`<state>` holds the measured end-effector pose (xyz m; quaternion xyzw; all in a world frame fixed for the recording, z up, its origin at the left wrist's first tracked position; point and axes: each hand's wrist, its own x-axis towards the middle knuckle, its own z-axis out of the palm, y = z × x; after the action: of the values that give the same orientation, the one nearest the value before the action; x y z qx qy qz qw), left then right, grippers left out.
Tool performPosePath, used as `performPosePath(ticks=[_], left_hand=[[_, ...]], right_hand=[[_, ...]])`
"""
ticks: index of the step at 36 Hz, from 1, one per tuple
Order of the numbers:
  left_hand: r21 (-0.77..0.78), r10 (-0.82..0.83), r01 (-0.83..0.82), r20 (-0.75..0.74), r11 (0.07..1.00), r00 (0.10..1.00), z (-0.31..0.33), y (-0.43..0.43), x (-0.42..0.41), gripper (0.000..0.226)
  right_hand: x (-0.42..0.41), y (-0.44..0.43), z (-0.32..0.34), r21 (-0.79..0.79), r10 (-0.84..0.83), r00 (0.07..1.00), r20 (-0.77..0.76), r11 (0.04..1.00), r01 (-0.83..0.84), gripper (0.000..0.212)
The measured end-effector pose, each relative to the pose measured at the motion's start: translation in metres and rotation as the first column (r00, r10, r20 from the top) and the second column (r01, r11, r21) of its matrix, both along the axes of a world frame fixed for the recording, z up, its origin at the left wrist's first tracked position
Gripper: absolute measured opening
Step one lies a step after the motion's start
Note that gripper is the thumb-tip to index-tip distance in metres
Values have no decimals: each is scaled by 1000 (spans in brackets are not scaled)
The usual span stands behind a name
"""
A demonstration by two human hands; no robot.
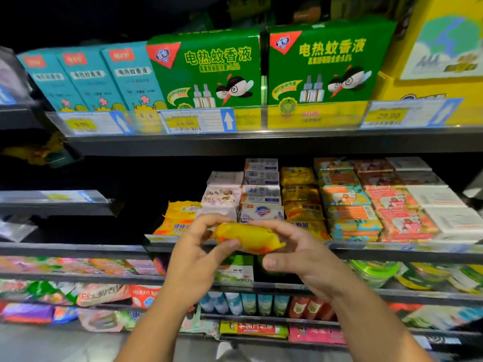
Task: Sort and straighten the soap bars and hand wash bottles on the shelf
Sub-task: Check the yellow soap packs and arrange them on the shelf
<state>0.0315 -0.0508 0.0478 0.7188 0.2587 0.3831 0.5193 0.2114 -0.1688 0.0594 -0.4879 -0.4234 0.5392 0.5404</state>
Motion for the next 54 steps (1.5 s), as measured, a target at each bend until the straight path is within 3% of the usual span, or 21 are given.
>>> performPosePath(ticks=[3,6,8,12,14,18,21,26,30,36,38,40,43,46,48,54], left_hand=[[-169,2,13,90,986,996,0,-11,9,34],[-252,47,-2,171,968,984,4,-22,18,25],[-273,84,-32,182,962,980,5,-28,21,34],[-293,-43,93,173,952,984,0,-27,19,65],[-216,-146,158,74,963,987,-6,-20,13,69],[126,-139,168,-216,978,966,-12,-7,5,73],[307,-27,92,-209,947,977,-13,-5,6,65],[250,36,-6,-118,968,992,-18,-7,7,25],[-190,46,-32,72,981,996,-16,-17,13,27],[-391,69,-7,144,920,987,-5,-26,25,20],[-344,38,0,105,939,994,-3,-24,22,37],[-271,-86,109,97,956,992,-4,-22,16,61],[-228,-230,226,6,947,973,-6,-22,7,82],[-37,-101,96,-156,995,983,-12,-14,3,75],[99,-42,60,-178,993,983,-20,-4,-1,71],[-66,-48,43,-65,997,997,-16,-6,-11,35]], right_hand=[[-6,0,2,34,-31,998,53,999,29,62],[-13,3,2,27,-221,972,86,975,219,34],[-16,5,0,3,-303,949,89,953,304,29],[-15,5,-6,-61,-406,913,-46,913,403,26],[-12,3,-6,-76,-425,893,-149,905,419,24],[-11,1,-4,-85,-404,886,-227,914,396,24],[-16,1,-3,-109,-362,904,-227,932,346,18],[-16,-6,-8,-118,-216,950,-226,974,194,31],[-14,-6,-13,-97,-221,975,4,971,220,39],[-17,-1,-10,26,-370,923,107,929,369,38],[-16,-1,-9,54,-384,912,145,923,380,42],[-16,1,-7,59,-407,901,149,913,403,46],[-19,2,-9,33,-419,908,-4,907,419,43],[-23,3,-7,-18,-371,925,-81,929,371,27],[-25,2,-3,-64,-314,936,-158,949,308,15],[-19,-6,-8,-11,-70,968,-240,998,69,47]])
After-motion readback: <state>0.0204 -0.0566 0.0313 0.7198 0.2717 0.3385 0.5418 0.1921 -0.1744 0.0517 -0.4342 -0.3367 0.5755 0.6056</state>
